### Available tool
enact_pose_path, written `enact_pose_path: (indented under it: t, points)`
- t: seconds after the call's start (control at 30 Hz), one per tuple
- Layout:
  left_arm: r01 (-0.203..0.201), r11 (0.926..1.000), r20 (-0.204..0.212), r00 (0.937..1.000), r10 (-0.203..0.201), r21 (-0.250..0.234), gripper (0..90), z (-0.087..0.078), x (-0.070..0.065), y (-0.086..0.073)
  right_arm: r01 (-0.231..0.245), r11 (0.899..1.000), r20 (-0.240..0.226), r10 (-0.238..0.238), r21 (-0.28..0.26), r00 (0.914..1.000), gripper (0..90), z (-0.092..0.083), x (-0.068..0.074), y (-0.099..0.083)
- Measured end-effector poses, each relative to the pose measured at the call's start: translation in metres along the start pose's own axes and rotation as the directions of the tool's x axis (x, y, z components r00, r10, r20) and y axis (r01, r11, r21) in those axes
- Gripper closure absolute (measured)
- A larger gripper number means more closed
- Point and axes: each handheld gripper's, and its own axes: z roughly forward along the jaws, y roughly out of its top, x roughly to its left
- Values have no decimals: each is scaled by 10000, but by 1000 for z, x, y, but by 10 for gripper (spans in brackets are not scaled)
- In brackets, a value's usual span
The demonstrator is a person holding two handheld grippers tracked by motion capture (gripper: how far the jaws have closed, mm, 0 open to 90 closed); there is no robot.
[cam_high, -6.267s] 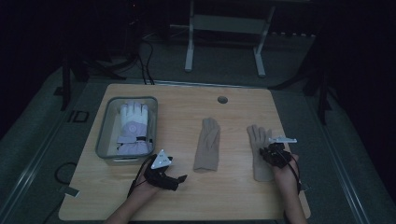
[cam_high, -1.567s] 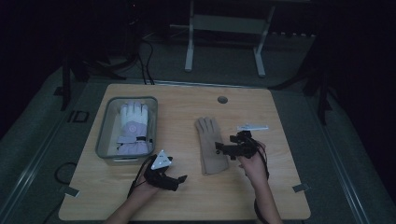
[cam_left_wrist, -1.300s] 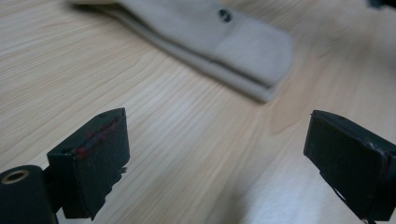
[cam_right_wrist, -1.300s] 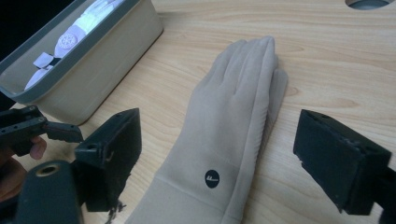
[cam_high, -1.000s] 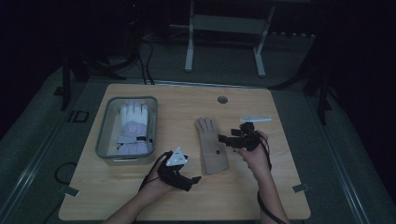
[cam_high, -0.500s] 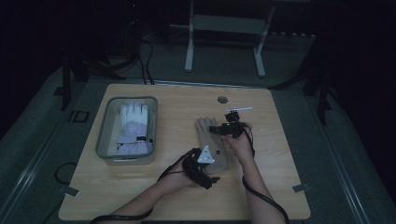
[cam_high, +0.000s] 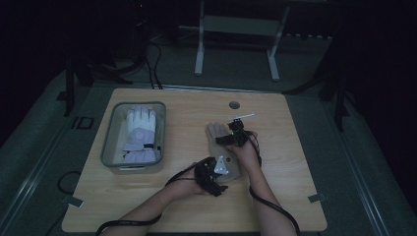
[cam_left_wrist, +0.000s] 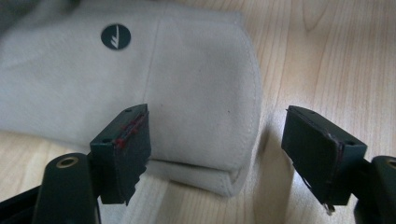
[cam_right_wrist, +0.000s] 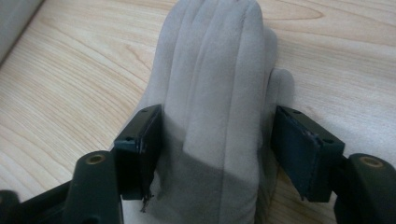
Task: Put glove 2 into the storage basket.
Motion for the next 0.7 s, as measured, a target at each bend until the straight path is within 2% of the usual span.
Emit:
enact_pose_path:
  t: [0.03,0.07,0.1,0.17,0.23,0.27,0.3,0.33,0.37,0.43,0.5,0.53,0.57,0.7]
  points:
    - [0,10000,0,10000,0,0,257,0,0,0,0,10000,0,0,0,10000,366,0,0,0]
    - [164,9998,-430,9989,-167,-62,350,-1,1,-1,172,9997,42,-171,-148,9998,422,1,1,-1]
    - [189,9998,-577,9981,-195,-117,382,-1,1,-1,118,9997,18,-118,-191,9999,439,1,1,-1]
    - [222,9997,-657,9976,-231,-138,510,-2,3,-2,78,9998,-117,-80,-203,9999,500,2,1,-1]
    - [219,9997,-1252,9919,-232,-116,667,-3,4,-3,24,9997,-139,-27,-239,9999,546,2,1,-2]
    - [211,9997,-1329,9909,-226,-123,732,-3,5,-3,-98,9997,-215,93,-223,9997,568,2,1,-2]
    - [211,9997,-1329,9909,-226,-123,756,-3,5,-3,-98,9997,-215,93,-223,9997,568,2,1,-2]
    - [229,9996,-1296,9913,-246,-144,756,-3,5,-3,-206,9995,-281,199,-250,9994,591,2,0,-1]
    - [127,9998,-1359,9906,-142,-121,792,-4,5,-2,-345,9991,-329,337,-244,9989,649,0,0,-1]
    - [173,9997,-1394,9900,-196,-176,806,-5,4,-3,-497,9985,-363,488,-231,9981,683,-2,2,0]
    - [237,9994,-1474,9887,-271,-245,808,-6,3,-3,-552,9981,-392,541,-261,9978,693,-3,3,0]
    - [430,9981,-1449,9882,-489,-433,809,-10,2,-4,-606,9975,-502,587,-376,9970,703,-6,4,0]
    - [477,9977,-1480,9875,-543,-476,809,-11,2,-4,-668,9968,-568,642,-444,9963,704,-8,4,1]
    - [440,9980,-1468,9879,-501,-449,815,-18,4,-5,-751,9956,-762,707,-560,9946,705,-14,6,4]
